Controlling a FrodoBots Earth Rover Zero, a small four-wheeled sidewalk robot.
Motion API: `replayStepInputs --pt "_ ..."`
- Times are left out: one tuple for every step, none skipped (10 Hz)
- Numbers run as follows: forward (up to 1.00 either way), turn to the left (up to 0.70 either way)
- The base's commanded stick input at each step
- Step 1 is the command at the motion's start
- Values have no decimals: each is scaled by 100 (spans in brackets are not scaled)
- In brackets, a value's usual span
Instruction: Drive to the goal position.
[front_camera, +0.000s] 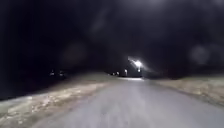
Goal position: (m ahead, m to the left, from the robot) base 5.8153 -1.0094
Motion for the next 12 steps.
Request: replayStepInputs --pt "100 0" --pt "100 -2" --pt "100 -1" --pt "100 -1" --pt "100 -2" --pt "100 -3" --pt "100 -7" --pt "100 -15" --pt "100 -19" --pt "100 -22" --pt "100 -22" --pt "100 -25"
